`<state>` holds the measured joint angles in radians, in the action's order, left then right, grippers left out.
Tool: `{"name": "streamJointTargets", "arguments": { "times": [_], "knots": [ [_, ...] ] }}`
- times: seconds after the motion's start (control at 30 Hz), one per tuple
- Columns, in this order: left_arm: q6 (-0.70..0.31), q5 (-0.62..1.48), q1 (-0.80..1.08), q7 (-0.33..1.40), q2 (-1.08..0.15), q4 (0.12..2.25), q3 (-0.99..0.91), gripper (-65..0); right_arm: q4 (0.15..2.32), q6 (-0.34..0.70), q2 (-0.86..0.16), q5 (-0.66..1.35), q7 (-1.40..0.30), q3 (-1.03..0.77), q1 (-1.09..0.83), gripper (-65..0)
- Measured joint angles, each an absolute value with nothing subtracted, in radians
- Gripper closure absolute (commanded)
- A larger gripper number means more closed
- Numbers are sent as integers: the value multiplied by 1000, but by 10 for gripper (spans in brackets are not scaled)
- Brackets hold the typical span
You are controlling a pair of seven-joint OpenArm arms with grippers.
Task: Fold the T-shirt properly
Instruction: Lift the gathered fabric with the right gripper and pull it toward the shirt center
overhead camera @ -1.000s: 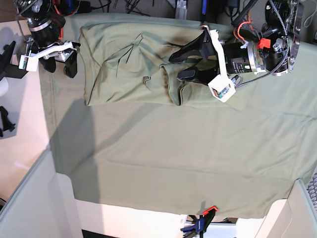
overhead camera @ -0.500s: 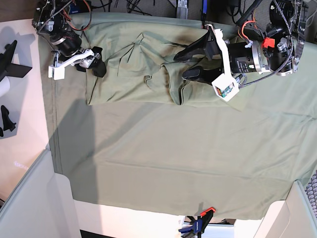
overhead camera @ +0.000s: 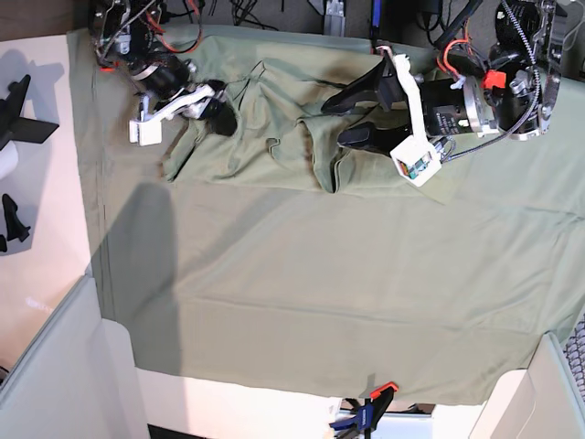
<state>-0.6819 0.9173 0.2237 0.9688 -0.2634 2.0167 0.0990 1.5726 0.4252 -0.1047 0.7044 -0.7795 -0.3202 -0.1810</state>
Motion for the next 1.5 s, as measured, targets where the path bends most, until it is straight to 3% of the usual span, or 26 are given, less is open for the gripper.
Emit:
{"name": "streamJointTargets", "arguments": {
  "times": [0.03, 0.37, 0.53, 0.67, 0.8, 0.97, 1.17, 1.3, 1.33, 1.43, 1.5],
  "knots": [
    [-682, 922, 224, 969, -265, 2017, 99, -346, 1572, 425, -102, 688, -768, -320, -184, -3],
    [-682, 1026, 224, 1002, -291, 2024, -165, -346, 1570, 437, -147, 545, -662, -504, -182, 0],
    [-682, 1056, 226, 1022, -357, 2025, -246, -346, 1567, 427, -268, 631, -677, -635, -168, 0],
    [-682, 1058, 253, 1022, -379, 2025, -260, -346, 1598, 426, -287, 720, -765, -660, -118, 0],
    [-682, 1057, 305, 1024, -387, 2025, -260, -346, 1739, 422, -208, 735, -779, -626, -113, 0],
    [-682, 1055, 349, 1026, -409, 2025, -261, -346, 1908, 423, -38, 678, -780, -448, -121, 0],
    [-682, 1057, 354, 1025, -452, 2025, -262, -346, 1913, 422, 113, 454, -752, -203, -124, 0],
    [-682, 1060, 354, 1025, -455, 2025, -261, -346, 1866, 422, 146, 323, -757, -68, -124, 0],
    [-682, 1060, 354, 1025, -455, 2025, -261, -346, 1853, 423, 146, 324, -765, -36, -124, -29],
    [-682, 1060, 354, 1025, -455, 2025, -262, -346, 1833, 423, 146, 308, -767, 52, -137, -250],
    [-682, 1061, 354, 1025, -455, 2025, -262, -346, 1832, 423, 146, 254, -764, 100, -161, -316]
  ]
}}
